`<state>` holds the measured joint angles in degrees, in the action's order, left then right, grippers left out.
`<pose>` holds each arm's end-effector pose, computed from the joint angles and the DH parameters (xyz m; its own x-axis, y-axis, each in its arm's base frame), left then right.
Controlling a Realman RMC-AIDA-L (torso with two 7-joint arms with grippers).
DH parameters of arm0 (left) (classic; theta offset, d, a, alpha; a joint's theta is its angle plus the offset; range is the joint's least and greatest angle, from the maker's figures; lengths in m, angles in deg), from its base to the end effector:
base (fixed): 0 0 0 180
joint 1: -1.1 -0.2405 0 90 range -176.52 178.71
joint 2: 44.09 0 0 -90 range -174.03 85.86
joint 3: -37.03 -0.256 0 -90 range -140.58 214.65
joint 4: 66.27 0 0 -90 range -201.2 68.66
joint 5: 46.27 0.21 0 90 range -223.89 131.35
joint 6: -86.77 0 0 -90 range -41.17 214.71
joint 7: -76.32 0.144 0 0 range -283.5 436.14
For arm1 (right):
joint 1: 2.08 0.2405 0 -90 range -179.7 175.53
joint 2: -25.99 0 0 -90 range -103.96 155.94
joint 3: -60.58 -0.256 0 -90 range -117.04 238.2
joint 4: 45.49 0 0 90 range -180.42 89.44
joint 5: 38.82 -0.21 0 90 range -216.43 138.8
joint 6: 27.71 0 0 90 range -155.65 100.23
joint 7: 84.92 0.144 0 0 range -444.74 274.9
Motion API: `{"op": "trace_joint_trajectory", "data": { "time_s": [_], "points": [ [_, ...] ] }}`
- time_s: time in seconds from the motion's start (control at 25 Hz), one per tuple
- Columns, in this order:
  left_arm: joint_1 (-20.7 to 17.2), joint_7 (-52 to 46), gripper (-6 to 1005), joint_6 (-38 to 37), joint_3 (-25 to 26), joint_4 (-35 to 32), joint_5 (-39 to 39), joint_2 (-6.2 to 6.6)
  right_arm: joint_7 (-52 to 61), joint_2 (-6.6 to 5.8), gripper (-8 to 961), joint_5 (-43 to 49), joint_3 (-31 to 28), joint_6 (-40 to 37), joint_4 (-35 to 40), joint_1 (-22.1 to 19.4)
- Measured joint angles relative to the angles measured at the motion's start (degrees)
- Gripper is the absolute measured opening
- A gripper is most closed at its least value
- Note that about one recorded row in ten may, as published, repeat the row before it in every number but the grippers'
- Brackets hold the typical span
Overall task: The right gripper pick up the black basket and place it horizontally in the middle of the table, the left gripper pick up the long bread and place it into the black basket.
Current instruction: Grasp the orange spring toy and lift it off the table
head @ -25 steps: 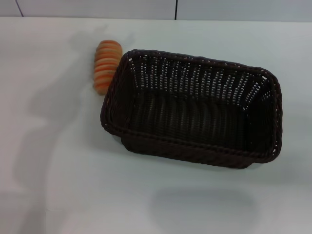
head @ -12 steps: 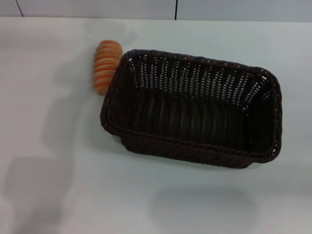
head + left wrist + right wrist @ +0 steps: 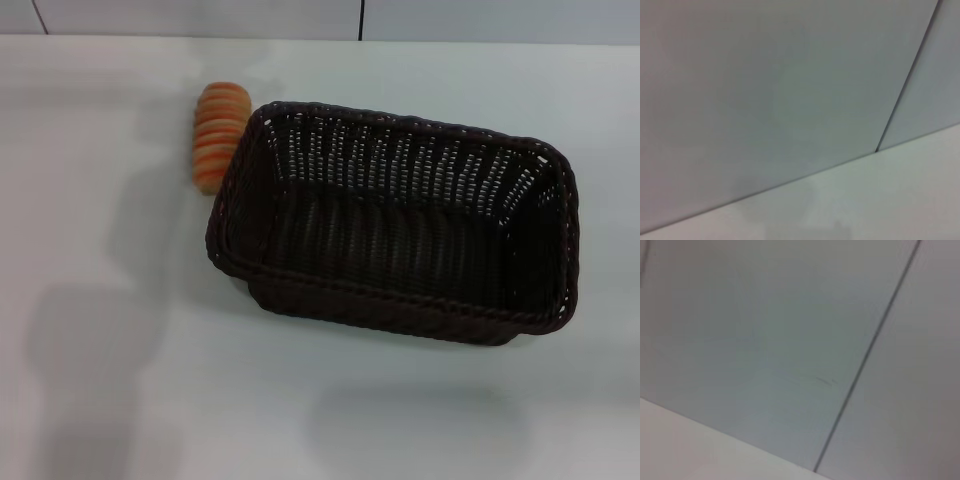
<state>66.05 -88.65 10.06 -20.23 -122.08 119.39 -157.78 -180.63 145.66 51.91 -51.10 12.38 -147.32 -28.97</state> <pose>-0.0902 0.4852 0.0727 0.6351 0.7481 0.1922 0.6433 -0.3746 -0.6677 0.3088 0.2086 0.1715 0.9208 -0.2261 -0.3178 -0.3530 -0.1364 -0.9256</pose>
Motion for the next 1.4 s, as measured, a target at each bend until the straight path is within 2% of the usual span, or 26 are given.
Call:
{"op": "trace_joint_trajectory", "data": {
  "time_s": [0.2,0.44,0.6,0.76,1.04,1.36,1.4],
  "points": [
    [2.2,0.0,829,1.5,-1.8,5.7,0.0,1.86,0.1,-0.01,546,0.0,0.5,2.3,-1.4,0.3],
    [2.9,0.0,827,4.4,-3.0,11.7,0.1,3.08,0.3,-0.05,546,0.3,2.7,2.7,-3.1,0.3],
    [1.6,0.0,825,7.3,-3.7,16.2,0.1,3.41,0.4,-0.17,546,0.4,4.9,2.7,-4.2,0.7],
    [0.5,0.0,824,8.4,-3.9,18.1,0.1,3.54,0.4,-0.23,546,0.7,6.5,2.5,-5.2,1.5],
    [-2.3,0.0,821,8.7,-6.3,18.6,0.0,2.73,0.5,-0.25,546,1.1,8.1,2.4,-5.8,3.0],
    [-2.7,0.1,818,6.9,-7.9,18.1,0.0,0.97,0.4,-0.31,546,1.2,9.0,2.4,-6.5,3.7],
    [-2.7,0.1,818,6.8,-9.1,18.0,0.0,0.37,0.4,-0.31,546,1.2,9.0,2.4,-6.5,3.8]
  ]
}}
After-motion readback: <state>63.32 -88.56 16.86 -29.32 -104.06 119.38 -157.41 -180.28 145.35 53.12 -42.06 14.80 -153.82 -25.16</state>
